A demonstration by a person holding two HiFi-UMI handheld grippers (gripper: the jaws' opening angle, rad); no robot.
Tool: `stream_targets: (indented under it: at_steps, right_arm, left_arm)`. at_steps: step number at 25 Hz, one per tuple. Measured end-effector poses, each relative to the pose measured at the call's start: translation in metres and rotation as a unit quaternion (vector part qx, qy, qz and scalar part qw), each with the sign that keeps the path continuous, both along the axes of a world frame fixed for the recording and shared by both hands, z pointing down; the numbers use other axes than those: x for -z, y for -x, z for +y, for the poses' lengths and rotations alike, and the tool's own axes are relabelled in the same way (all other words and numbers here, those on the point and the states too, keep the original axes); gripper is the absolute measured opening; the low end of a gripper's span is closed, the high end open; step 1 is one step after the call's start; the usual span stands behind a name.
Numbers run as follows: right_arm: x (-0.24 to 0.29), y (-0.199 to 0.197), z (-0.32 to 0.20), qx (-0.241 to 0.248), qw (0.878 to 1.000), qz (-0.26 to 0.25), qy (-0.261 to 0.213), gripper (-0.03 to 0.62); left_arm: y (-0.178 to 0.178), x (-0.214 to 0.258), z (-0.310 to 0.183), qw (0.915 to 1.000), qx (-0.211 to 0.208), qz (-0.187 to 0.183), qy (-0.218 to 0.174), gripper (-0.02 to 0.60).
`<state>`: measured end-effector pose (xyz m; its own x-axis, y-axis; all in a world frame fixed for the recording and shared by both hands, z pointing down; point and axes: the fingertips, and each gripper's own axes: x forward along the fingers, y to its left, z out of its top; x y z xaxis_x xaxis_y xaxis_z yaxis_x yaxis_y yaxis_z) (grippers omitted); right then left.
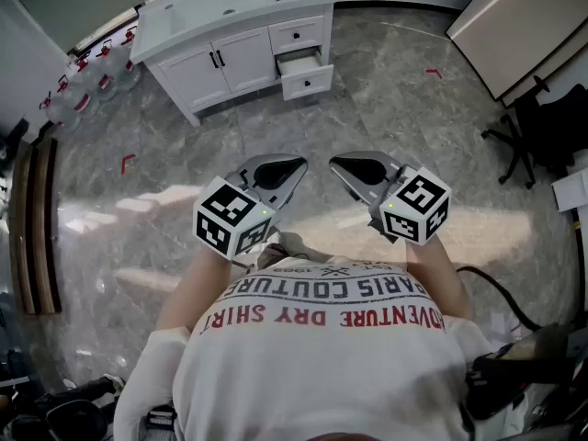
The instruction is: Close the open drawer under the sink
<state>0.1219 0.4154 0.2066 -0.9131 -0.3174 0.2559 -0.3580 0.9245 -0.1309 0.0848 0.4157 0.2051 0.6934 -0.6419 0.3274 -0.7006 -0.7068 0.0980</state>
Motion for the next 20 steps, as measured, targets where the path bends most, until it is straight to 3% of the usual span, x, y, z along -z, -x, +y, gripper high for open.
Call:
stream_targets:
  at_steps: [20]
  right_arm:
    - [-0.004,-0.006,0.014,-0.005,1.000,0.003,0.005,0.002]
  left_arm:
    - [-0.005,0.002,0.013,1.0000,-0.003,0.005,-0.004,0.002]
